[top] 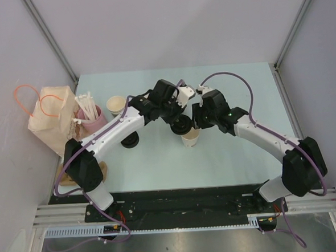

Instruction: Pack the takeout coffee

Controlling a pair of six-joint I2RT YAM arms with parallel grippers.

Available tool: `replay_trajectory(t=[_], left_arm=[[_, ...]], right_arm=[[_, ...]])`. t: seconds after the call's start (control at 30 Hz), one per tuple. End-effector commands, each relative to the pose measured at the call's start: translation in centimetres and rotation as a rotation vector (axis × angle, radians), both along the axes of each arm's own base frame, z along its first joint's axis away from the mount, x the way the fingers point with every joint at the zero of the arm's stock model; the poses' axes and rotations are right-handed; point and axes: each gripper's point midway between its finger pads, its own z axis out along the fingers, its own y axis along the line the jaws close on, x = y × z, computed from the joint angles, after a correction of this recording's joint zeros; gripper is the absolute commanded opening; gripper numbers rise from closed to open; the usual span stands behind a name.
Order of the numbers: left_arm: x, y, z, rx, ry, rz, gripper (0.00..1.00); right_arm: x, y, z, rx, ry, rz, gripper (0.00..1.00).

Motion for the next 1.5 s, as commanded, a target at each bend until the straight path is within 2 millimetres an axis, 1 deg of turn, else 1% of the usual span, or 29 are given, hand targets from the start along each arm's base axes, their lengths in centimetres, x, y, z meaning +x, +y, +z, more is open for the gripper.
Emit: replay_trajectory(t=[0.0,0.03,0.07,0.1,0.13,0.17,0.23,0.27,0.3,0.33,0.37,0.4,0.5,0.53,0.57,0.67,0.9,1.03,1.17,1.27,1.4,1.43,1.47], left_arm=[[-0.6,-1.4,-0.4,0.007,0.006,-0.047,0.0],[-0.7,-1.6,-0.4,0.008,0.007,-0.052,0.0],[-0.7,-1.6,-0.4,0.012,0.007,-0.05,0.0],[-0.6,-1.7,-0.7,0.02,0.01,-0.05,0.0],[-0.6,-1.7,-0.9,0.028,0.011,-0.048,0.0],[-0.4,-2.0,-1.2,0.033,0.014,-0.048,0.0],[-0.7,-2.5,-1.5,0.041,0.024,-0.057,0.0],[-0.5,-2.9,-1.2,0.036,0.018,-0.061,0.0],[-0.6,-3.5,-1.9,0.047,0.032,-0.071,0.0],[-0.6,-3.7,-2.0,0.051,0.041,-0.071,0.0],[-0.4,-4.1,-1.6,0.04,0.039,-0.075,0.01],[-0.3,-4.2,-2.4,0.052,0.057,-0.073,0.0],[-0.1,-4.7,-2.7,0.053,0.07,-0.072,0.0],[0.0,-4.8,-3.1,0.061,0.077,-0.072,0.0],[0.1,-4.9,-3.1,0.064,0.072,-0.071,0.0],[0.3,-4.8,-3.7,0.084,0.078,-0.064,0.0],[-0.2,-4.8,-4.4,0.089,0.103,-0.08,0.0],[-0.5,-5.0,-5.0,0.088,0.129,-0.085,0.0],[-1.1,-4.7,-5.7,0.096,0.151,-0.092,0.0],[-1.5,-4.5,-5.9,0.097,0.161,-0.096,0.0],[-1.6,-4.5,-6.1,0.097,0.168,-0.096,0.0],[-1.6,-4.5,-6.1,0.096,0.169,-0.094,0.0],[-1.7,-4.5,-6.1,0.095,0.174,-0.093,0.0]], right_arm=[[0.1,-1.5,5.2,0.08,-0.103,-0.065,0.45],[0.1,-2.6,5.0,0.058,-0.1,-0.1,0.46],[0.2,-3.6,5.8,0.068,-0.117,-0.123,0.47],[0.1,-4.1,5.8,0.068,-0.115,-0.137,0.47],[-0.1,-4.7,5.5,0.064,-0.109,-0.143,0.47],[0.0,-5.6,6.0,0.069,-0.121,-0.166,0.47],[-0.2,-6.5,5.6,0.066,-0.113,-0.181,0.47],[-0.1,-7.3,5.8,0.07,-0.117,-0.202,0.47],[-0.1,-7.6,5.8,0.075,-0.122,-0.208,0.47],[-0.2,-7.8,5.6,0.075,-0.118,-0.214,0.47],[-0.2,-8.1,5.8,0.079,-0.126,-0.22,0.47],[-0.4,-8.0,5.7,0.093,-0.118,-0.211,0.47],[-0.7,-8.3,5.2,0.1,-0.107,-0.212,0.47],[-0.8,-8.3,5.1,0.101,-0.103,-0.209,0.47],[-0.9,-8.3,5.0,0.104,-0.105,-0.207,0.47],[-1.0,-8.0,5.1,0.126,-0.104,-0.198,0.47],[-1.5,-5.6,6.2,0.23,-0.102,-0.118,0.47],[-1.6,-4.0,5.9,0.25,-0.097,-0.077,0.48],[-1.8,-2.0,4.9,0.272,-0.074,-0.034,0.47],[-1.7,-1.2,4.5,0.285,-0.079,-0.021,0.47],[-1.2,-1.0,2.6,0.259,-0.062,-0.047,0.47],[-1.1,-0.8,2.5,0.268,-0.066,-0.049,0.47],[-1.2,-0.7,1.9,0.273,-0.052,-0.049,0.47]])
